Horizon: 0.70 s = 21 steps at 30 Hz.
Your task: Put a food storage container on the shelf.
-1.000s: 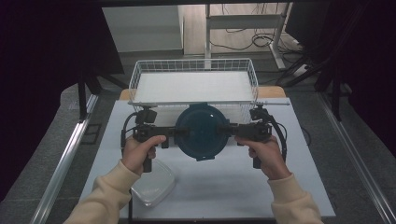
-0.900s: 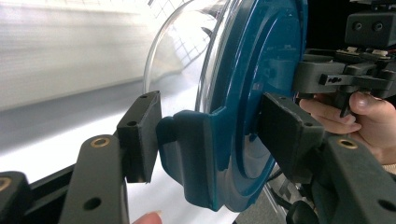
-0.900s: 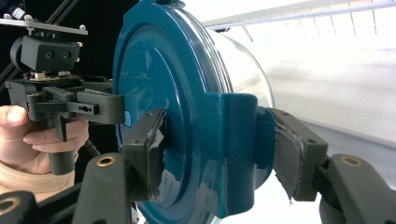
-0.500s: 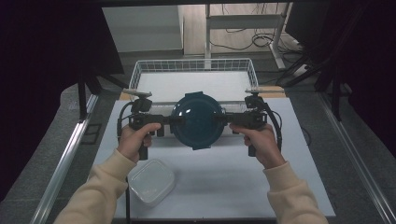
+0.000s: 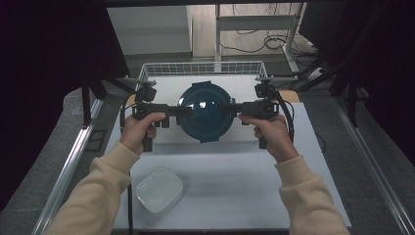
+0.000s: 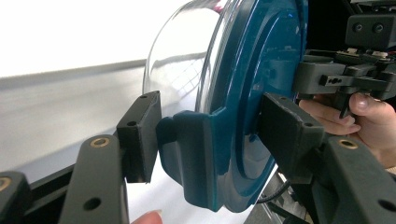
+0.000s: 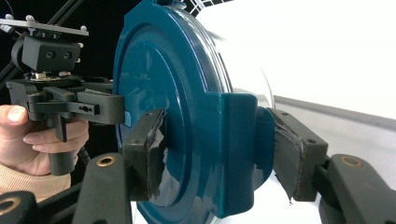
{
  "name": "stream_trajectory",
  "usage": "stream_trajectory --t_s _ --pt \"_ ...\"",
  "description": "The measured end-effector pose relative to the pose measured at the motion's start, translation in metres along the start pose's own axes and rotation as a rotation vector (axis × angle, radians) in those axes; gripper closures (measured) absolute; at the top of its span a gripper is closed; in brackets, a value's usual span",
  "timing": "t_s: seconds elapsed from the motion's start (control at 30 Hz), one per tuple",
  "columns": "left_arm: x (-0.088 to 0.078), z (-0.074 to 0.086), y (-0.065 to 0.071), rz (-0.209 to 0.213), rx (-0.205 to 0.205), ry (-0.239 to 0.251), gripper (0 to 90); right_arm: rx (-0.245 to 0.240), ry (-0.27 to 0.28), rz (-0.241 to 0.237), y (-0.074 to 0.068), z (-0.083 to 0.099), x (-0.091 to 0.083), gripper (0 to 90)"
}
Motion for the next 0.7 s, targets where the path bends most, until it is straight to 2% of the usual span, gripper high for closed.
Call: stream_trajectory --t_s 0.17,0.27,0.43,0.47,0.7 --pt "-0.001 -0.01 0.0 -0.003 0.005 -0.006 40.6 0.001 0.0 -0.002 0.0 -0.01 0.001 40.3" --pt "-0.001 -0.024 -0.001 -0.016 0.017 -0.012 40.5 0.014 -0.001 -0.012 0.002 -0.021 0.004 40.3" --pt "-0.001 -0.036 -0.002 -0.003 0.005 -0.016 40.4 0.005 -0.004 -0.002 0.002 -0.035 0.005 40.4" --pt "-0.001 -0.042 -0.004 0.004 0.002 -0.017 40.4 0.001 -0.003 0.002 0.001 -0.039 0.005 40.5" --pt "0.002 -0.059 -0.008 -0.005 0.004 -0.036 40.0 0.011 0.0 0.003 0.006 -0.053 0.01 40.5"
Point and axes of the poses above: each handheld gripper's, and its own axes: x roughly forward along the jaws, z roughly out of its underside, y roughly to its right, the point moved 9 cm from there along x, roughly forward along the jaws, and after that the axes turned 2 degrees about y, right-handed, at the moved point
